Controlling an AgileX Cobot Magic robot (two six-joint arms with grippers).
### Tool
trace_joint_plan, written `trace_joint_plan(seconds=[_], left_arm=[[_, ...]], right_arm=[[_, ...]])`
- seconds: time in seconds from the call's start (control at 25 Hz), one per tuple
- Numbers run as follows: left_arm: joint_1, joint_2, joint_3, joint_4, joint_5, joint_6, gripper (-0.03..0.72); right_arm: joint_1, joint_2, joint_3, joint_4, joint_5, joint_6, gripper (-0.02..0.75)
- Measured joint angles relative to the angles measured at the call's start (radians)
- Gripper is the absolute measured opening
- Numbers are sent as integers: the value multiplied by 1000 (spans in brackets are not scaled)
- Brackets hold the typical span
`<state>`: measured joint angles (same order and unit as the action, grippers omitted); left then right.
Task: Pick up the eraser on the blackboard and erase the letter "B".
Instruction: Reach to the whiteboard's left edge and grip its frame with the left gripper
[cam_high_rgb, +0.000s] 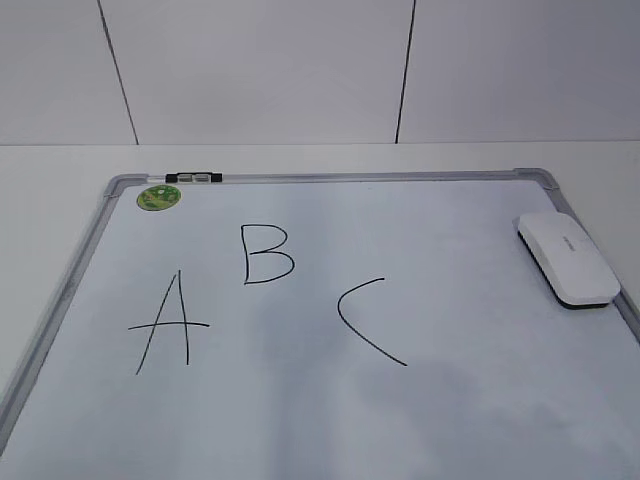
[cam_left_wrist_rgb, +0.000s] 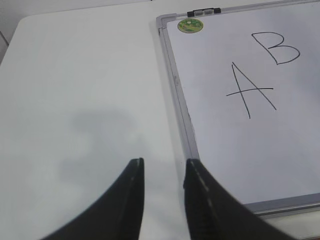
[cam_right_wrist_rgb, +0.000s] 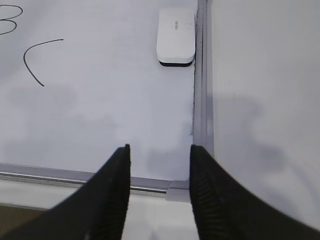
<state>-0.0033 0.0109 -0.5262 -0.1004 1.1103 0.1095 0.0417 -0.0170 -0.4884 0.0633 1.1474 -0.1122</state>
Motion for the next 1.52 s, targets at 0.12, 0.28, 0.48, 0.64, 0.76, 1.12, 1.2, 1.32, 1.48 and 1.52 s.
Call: trace_joint_plan(seconds=[0.12,0.28,0.48,0.64,0.76,1.12,1.2,1.32,1.48,1.52], left_arm=[[0,0,0,0,0,0,219],[0,0,0,0,0,0,219],[0,0,0,0,0,0,219],[0,0,0,0,0,0,219],[0,0,0,0,0,0,219],[0,0,0,-13,0,0,219],[0,9,0,-18,0,0,220],[0,72,-33,-30,13,0,220],[0,231,-121,-33,13,0,220],[0,276,-142,-35,13,0,220]], right_arm=[[0,0,0,0,0,0,336],[0,0,0,0,0,0,336],[0,0,0,0,0,0,336],[0,0,0,0,0,0,336],[0,0,-2,0,0,0,336],[0,106,-11,0,-38,84,336],[0,148,-22,0,-40,105,336],[0,235,-62,0,-54,153,336],[0,362,-114,0,-100,170,336],[0,405,-129,0,-118,172,336]])
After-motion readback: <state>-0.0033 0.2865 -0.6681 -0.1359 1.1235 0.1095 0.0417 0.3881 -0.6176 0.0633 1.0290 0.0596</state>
